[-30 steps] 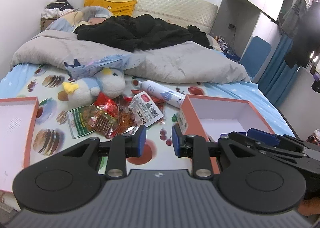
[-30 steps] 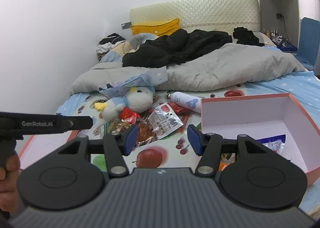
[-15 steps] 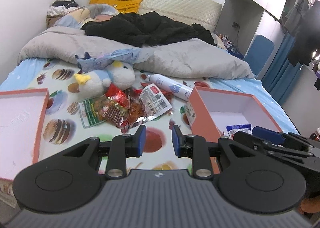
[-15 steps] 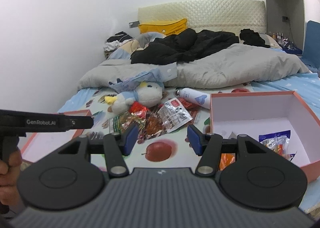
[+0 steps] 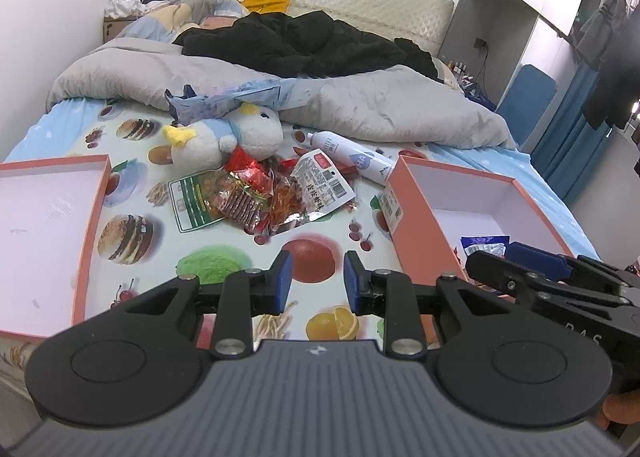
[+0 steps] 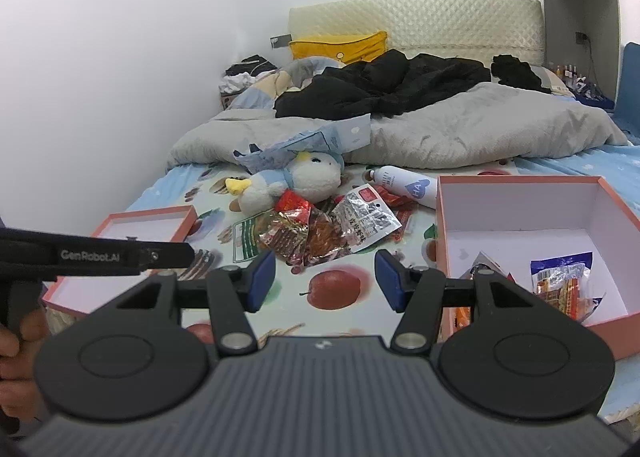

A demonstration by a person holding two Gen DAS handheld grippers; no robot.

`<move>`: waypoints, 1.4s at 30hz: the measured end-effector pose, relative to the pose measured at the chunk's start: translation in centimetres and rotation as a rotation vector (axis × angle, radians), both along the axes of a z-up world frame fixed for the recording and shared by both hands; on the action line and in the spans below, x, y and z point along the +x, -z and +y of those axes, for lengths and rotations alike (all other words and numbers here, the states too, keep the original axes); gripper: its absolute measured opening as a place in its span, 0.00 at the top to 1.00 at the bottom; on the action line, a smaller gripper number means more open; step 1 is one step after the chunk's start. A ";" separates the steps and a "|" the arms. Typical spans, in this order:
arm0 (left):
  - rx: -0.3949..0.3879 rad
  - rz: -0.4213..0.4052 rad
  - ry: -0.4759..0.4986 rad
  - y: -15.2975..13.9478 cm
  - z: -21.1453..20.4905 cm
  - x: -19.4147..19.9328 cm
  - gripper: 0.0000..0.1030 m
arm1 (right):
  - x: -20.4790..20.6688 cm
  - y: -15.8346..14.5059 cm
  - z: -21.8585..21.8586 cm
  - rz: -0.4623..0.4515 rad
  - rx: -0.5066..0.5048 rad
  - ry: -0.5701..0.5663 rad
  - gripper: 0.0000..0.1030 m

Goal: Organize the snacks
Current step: 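Withdraw both tools from the box back toward the snack pile, then grasp a clear snack packet with the left tool while the right tool grasps a brown packet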

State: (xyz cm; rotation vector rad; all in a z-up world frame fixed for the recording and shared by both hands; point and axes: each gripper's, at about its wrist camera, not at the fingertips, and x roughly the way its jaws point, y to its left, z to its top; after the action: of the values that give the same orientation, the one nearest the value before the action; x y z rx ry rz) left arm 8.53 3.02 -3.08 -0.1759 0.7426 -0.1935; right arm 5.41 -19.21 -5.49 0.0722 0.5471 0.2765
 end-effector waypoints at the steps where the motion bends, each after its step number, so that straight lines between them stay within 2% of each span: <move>1: -0.002 0.002 0.000 0.1 0.0 0.2 0.70 | 0.1 0.1 -0.1 0.002 0.001 0.001 0.44; 18: -0.020 0.073 0.000 2.6 0.3 5.8 0.69 | 4.6 1.9 0.0 0.066 -0.010 0.011 0.44; 25: -0.025 0.105 -0.025 4.3 1.7 9.2 0.65 | 7.7 2.8 1.5 0.085 -0.034 -0.020 0.44; 36: -0.031 0.172 -0.059 8.6 4.2 15.6 0.65 | 14.2 6.2 3.5 0.161 -0.078 -0.079 0.44; 42: 0.024 0.210 -0.031 11.6 4.9 19.9 0.60 | 17.7 9.1 4.1 0.224 -0.092 -0.106 0.44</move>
State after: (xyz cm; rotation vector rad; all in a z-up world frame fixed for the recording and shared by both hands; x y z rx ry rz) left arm 28.39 7.88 -14.72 -0.1867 0.9498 -0.1379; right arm 23.12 -15.09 -14.58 -0.0150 0.7863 0.3482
